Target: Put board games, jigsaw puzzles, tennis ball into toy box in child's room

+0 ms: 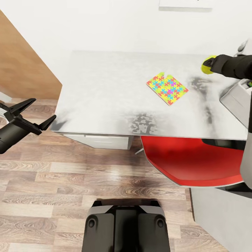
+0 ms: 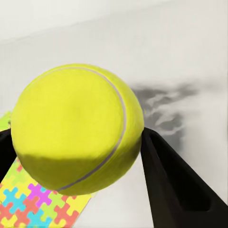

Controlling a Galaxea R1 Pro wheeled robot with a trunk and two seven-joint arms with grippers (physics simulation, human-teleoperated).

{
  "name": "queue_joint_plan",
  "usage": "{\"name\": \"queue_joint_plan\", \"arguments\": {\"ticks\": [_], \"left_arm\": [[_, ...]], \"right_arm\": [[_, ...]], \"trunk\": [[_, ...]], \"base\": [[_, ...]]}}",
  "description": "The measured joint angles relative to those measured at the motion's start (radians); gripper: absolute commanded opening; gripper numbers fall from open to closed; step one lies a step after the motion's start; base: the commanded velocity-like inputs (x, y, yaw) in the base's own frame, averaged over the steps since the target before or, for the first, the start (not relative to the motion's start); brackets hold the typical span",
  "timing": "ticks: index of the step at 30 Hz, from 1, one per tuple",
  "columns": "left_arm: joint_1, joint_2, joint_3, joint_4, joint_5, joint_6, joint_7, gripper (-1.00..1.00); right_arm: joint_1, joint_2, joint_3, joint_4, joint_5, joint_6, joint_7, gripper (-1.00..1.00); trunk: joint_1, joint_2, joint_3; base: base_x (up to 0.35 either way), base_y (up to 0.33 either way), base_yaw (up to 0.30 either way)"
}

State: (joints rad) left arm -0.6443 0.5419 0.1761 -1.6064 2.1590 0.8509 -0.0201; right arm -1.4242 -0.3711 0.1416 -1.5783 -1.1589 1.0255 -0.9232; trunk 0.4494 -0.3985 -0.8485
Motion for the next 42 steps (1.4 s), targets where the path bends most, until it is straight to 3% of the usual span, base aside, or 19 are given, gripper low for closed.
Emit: {"name": "queue_joint_plan", "arguments": {"ticks": [14,42], "left_arm": [[0.004,0.002,0.0,0.0,0.002,0.0,-0.023,1.0],[0.005,0.002,0.0,0.0,0.002,0.0,-0.024,1.0]], "right_arm": [[0.005,-0.006,0.0,-0.031,-0.017,0.011,0.069,-1.0],[0.006,-0.005,0.01,-0.033,-0.018,0.01,0.079,-1.0]], "trunk": [[0.0,0.0,0.0],[0.0,0.0,0.032]], "base": [[0.0,0.0,0.0],[0.0,0.0,0.0]]}}
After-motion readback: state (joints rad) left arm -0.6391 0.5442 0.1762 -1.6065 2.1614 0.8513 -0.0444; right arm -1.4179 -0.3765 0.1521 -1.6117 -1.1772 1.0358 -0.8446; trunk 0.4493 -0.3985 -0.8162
